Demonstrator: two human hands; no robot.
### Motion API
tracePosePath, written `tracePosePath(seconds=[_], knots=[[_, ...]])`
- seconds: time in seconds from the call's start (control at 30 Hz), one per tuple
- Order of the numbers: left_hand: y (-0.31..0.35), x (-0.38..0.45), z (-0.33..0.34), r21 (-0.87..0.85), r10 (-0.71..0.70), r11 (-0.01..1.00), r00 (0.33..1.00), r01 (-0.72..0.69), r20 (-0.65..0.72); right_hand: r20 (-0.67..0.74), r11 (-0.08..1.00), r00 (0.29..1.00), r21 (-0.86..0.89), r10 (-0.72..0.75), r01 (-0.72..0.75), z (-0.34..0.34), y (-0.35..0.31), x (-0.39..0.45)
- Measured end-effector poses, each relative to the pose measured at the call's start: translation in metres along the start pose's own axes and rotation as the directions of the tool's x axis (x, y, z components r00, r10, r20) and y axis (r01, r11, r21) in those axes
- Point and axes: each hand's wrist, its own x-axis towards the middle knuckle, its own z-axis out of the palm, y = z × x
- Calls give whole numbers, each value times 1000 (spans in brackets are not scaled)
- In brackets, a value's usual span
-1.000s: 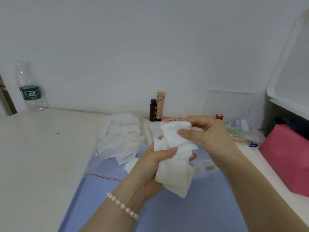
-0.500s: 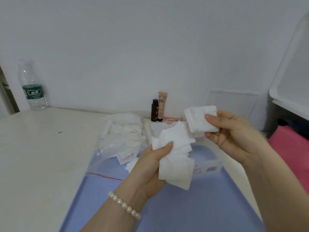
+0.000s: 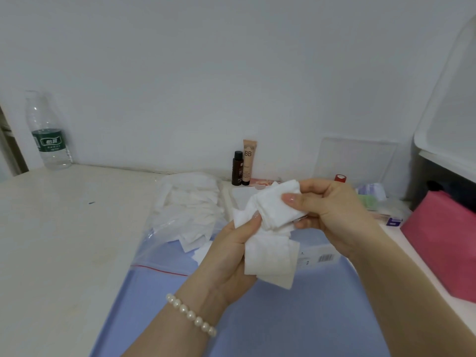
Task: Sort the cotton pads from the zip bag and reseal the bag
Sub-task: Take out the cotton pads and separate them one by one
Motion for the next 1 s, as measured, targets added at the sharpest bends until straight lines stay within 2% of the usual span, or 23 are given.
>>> tracePosePath(seconds=[0.2,0.3,0.37,0.43,0.53,0.67,0.8,1.0], knots=[[1,0,1,2,-28,1000,999,28,-25,-22,999,999,-34,-27,26,3,1,-1],[1,0,0,26,-41,999,998,42,-42,-81,983,992,-166,-98,83,6,1,-1],[2,-2,1,-13,-44,999,998,43,-40,-78,931,975,-322,-206,171,8,1,-2],[3,-2,2,-58,-42,998,998,39,-45,-14,851,954,-456,-300,261,8,0,-2],[5,-3,2,-88,-46,995,997,41,-58,76,762,934,-556,-350,331,5,-1,-2],[6,-5,4,-116,-65,992,996,58,-56,100,755,929,-555,-356,349,0,1,1],[6,-5,3,-109,-70,992,997,65,-43,104,763,898,-492,-428,420,1,3,3],[8,-5,5,-166,-53,985,998,47,-35,79,628,747,-488,-660,606,7,16,4]])
